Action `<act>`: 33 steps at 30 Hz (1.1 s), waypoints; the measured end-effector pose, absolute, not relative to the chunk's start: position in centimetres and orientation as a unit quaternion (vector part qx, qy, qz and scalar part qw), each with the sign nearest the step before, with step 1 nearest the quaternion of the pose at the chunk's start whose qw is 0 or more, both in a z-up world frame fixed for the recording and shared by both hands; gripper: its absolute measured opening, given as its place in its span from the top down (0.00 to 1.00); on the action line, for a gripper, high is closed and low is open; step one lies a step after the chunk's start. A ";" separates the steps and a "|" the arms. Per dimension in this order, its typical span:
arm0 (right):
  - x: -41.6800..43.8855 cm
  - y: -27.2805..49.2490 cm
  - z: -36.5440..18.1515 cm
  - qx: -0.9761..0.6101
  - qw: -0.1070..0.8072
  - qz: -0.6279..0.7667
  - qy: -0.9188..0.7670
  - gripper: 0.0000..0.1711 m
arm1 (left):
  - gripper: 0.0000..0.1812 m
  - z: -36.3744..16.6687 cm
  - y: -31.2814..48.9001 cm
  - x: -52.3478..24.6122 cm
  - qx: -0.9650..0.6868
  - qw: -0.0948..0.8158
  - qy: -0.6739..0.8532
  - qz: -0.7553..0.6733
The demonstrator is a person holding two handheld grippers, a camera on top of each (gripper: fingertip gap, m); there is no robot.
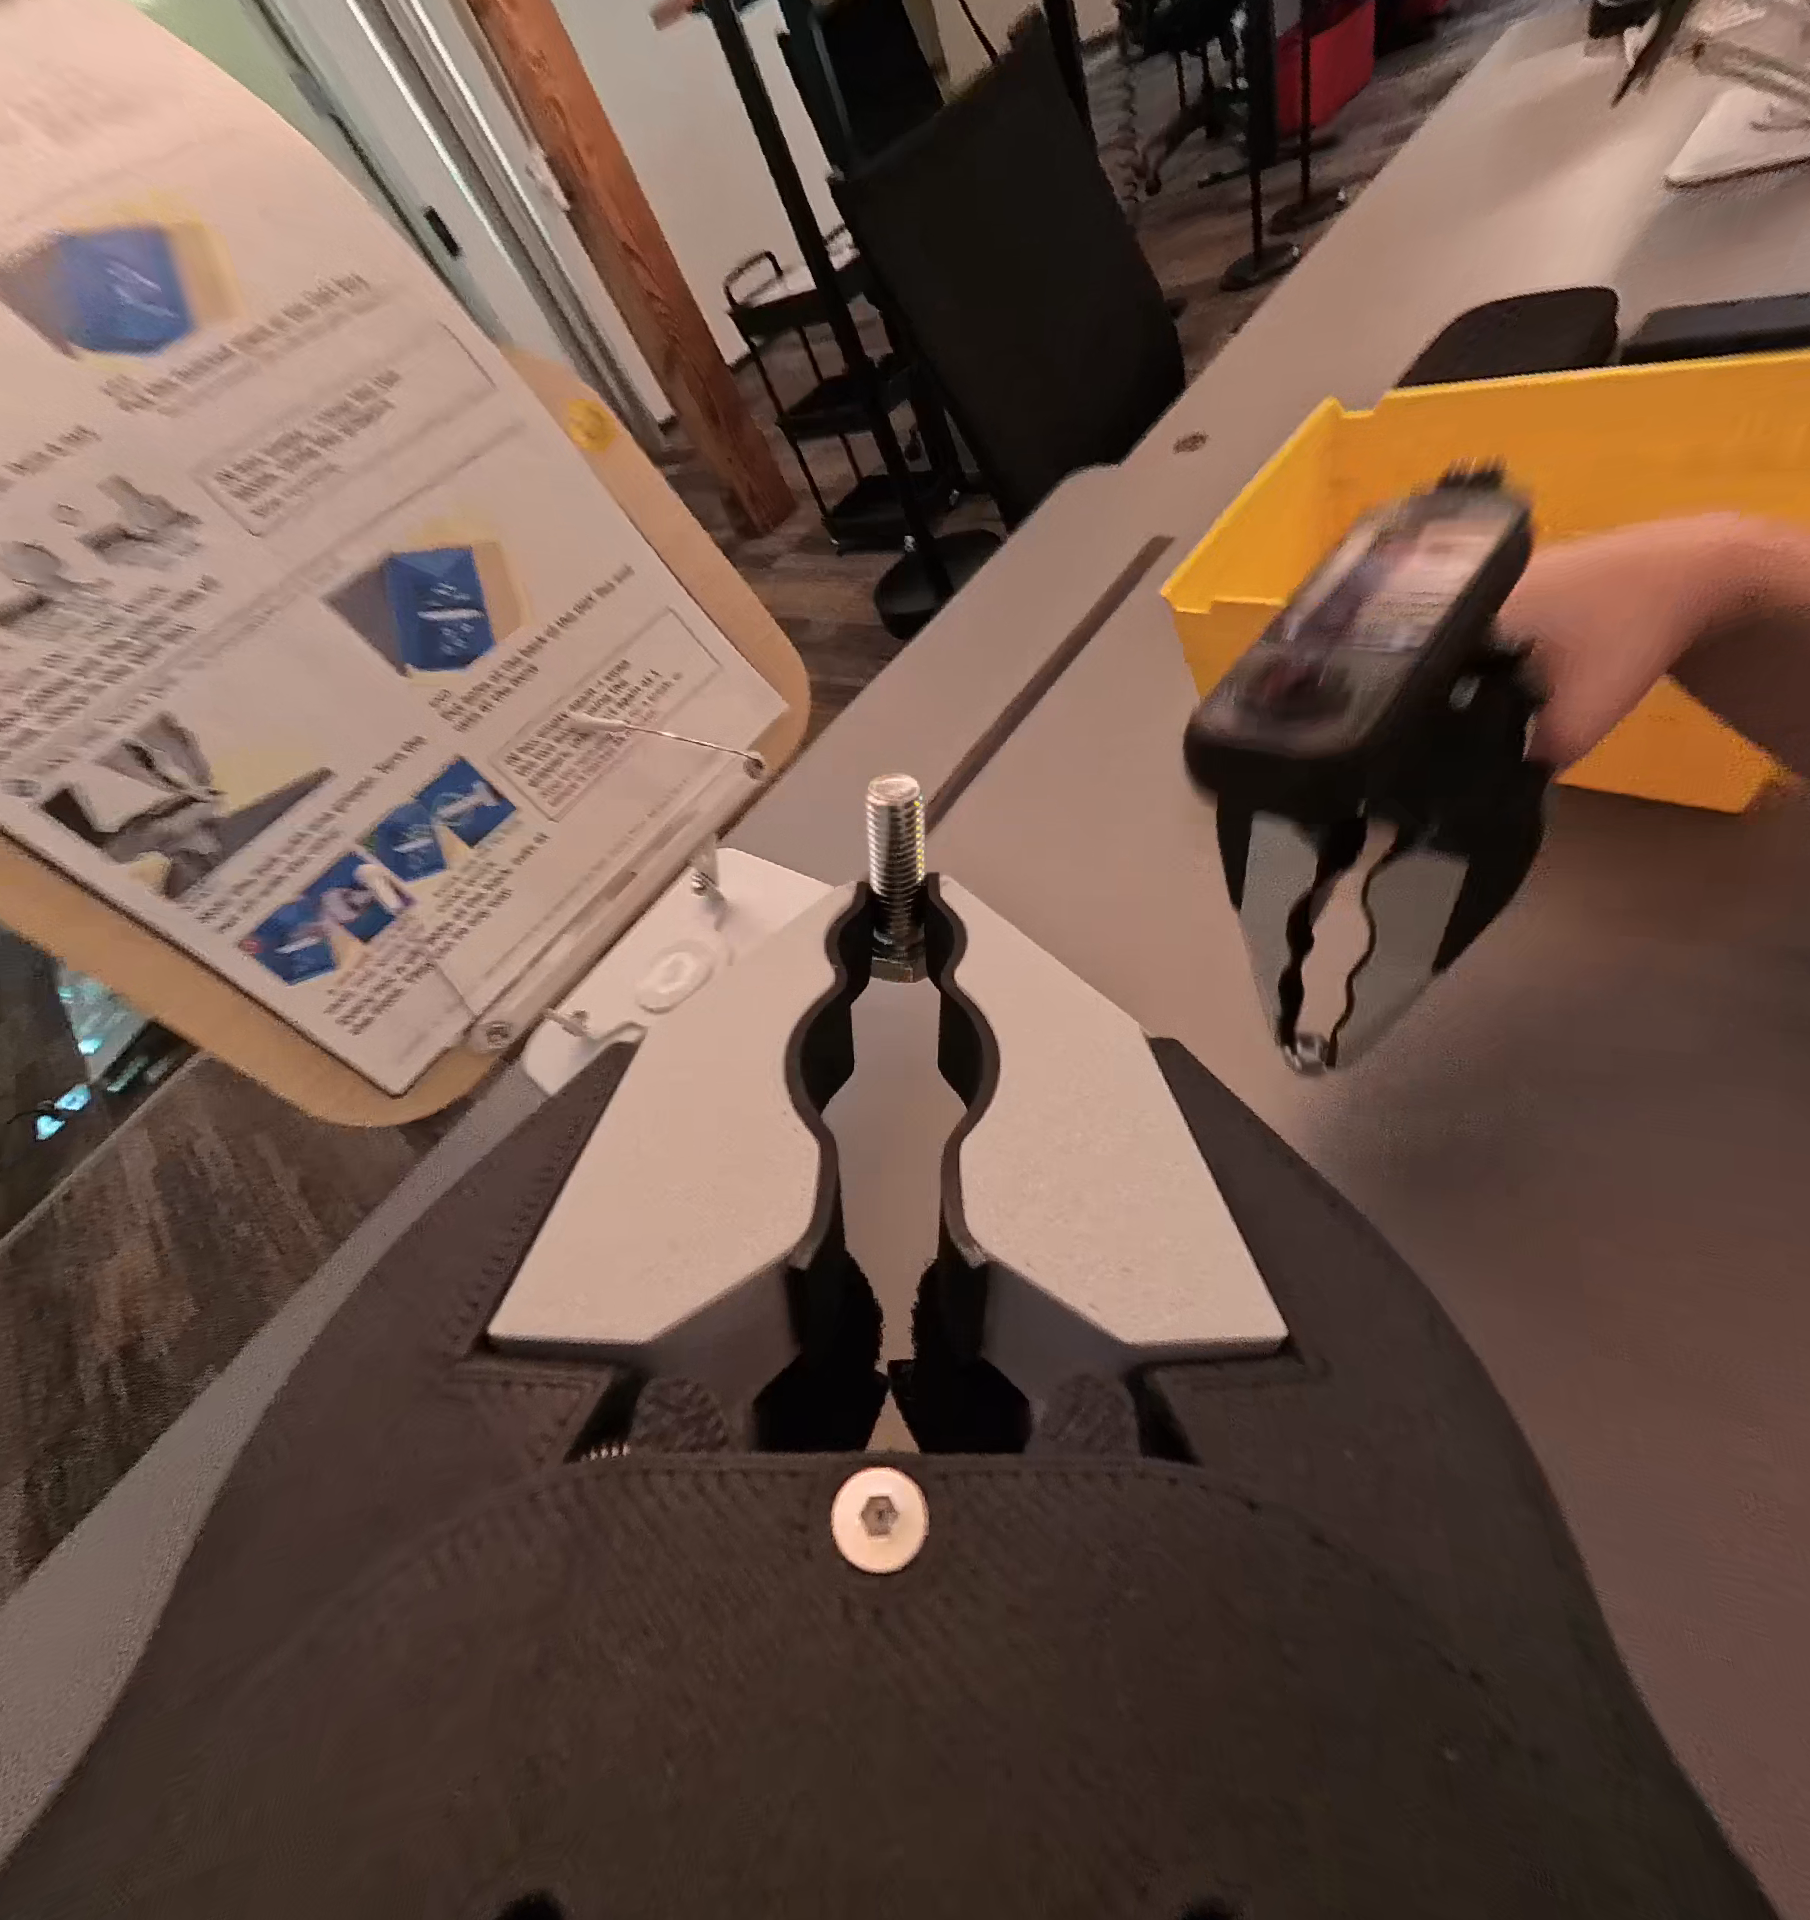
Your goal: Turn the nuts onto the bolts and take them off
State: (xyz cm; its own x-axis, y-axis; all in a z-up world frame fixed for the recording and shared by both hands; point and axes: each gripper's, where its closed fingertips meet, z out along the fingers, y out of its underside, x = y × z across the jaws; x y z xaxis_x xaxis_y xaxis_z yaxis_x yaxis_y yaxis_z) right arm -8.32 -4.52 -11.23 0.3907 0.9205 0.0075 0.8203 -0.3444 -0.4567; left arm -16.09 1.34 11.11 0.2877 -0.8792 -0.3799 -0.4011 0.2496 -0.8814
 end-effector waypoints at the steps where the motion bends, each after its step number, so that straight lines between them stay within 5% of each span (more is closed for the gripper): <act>1: -8.0 -4.8 -9.8 -0.808 0.215 0.123 -0.534 0.91 | 0.96 10.1 1.4 -15.2 -0.577 0.548 0.566 -0.215; 8: -3.9 -6.9 -1.3 -0.798 0.338 0.056 -0.496 0.91 | 0.96 0.4 -0.7 -5.9 -0.539 0.496 0.625 -0.271; 14: -3.2 -7.1 -0.7 -0.779 0.356 0.037 -0.515 0.91 | 0.96 -6.0 -3.1 -2.0 -0.472 0.537 0.649 -0.260; 33: -3.9 -8.4 -2.6 -0.742 0.287 -0.075 -0.601 0.90 | 0.96 -5.0 -8.1 -2.2 -0.375 0.535 0.694 -0.304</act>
State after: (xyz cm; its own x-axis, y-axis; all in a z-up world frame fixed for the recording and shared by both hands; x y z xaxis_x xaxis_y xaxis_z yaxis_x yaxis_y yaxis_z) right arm -3.90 -8.38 -2.62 0.2653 0.8490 0.4570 0.9353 -0.1115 -0.3359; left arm -2.21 -8.10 -5.01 -0.1479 -0.8449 -0.5141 -0.1947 0.5346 -0.8224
